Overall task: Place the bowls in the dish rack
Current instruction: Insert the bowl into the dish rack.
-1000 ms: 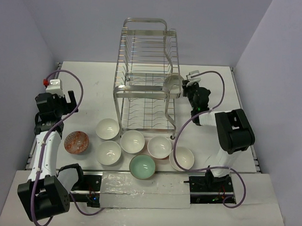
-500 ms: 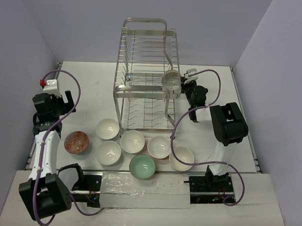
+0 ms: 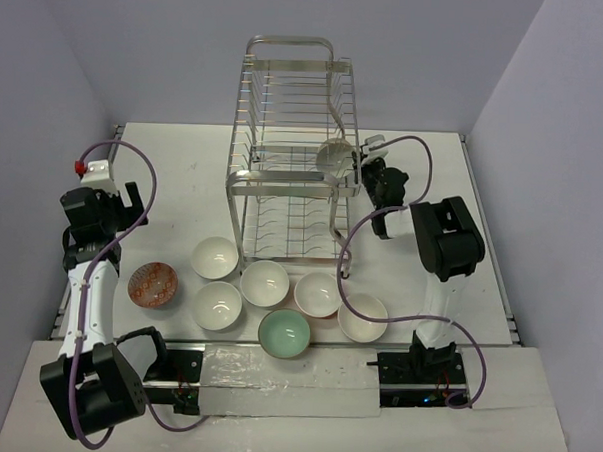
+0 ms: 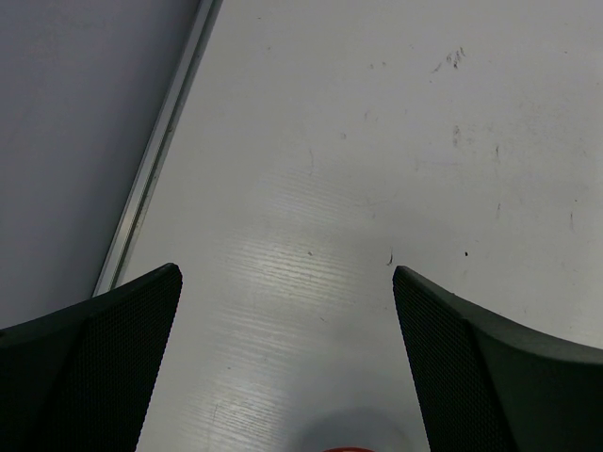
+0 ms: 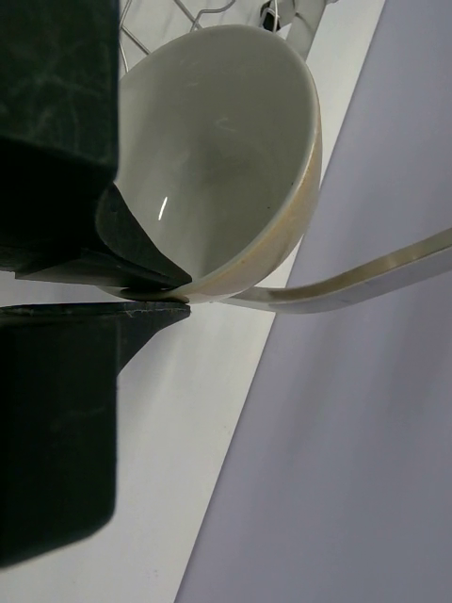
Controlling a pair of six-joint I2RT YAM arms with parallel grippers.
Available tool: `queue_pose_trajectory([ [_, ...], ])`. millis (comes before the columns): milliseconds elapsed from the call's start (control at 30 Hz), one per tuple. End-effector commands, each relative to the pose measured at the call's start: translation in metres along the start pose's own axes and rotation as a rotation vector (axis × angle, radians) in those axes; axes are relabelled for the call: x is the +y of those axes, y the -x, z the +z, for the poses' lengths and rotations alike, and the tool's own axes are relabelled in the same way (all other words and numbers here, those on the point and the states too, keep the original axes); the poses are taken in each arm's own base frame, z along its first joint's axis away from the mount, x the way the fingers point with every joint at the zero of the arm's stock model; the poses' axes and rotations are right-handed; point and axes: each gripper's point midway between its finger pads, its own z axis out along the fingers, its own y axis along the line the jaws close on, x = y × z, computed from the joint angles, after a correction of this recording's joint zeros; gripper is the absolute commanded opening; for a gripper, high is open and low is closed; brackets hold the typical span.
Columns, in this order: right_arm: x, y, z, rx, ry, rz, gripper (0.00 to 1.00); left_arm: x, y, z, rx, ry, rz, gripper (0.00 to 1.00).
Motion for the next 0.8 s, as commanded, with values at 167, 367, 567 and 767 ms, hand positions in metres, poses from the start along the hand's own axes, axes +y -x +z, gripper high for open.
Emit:
queue_pose_trajectory([
  [167,0.006,0.078,0.015,-0.305,0.009,-0.039,0.00,0.000,0.003,0.004,-0.018,-0.014,-0.001,0.99],
  [367,0.016,0.074,0.016,-0.313,0.027,-0.039,0.00,0.002,0.000,0.004,-0.014,-0.012,-0.003,0.99],
  [567,0.018,0.069,0.021,-0.315,0.023,-0.047,0.00,0.003,0.000,0.003,-0.016,-0.016,-0.005,0.99],
  [767,0.020,0.069,0.025,-0.336,0.007,-0.068,0.00,0.004,-0.003,0.004,-0.007,-0.015,-0.007,0.99],
])
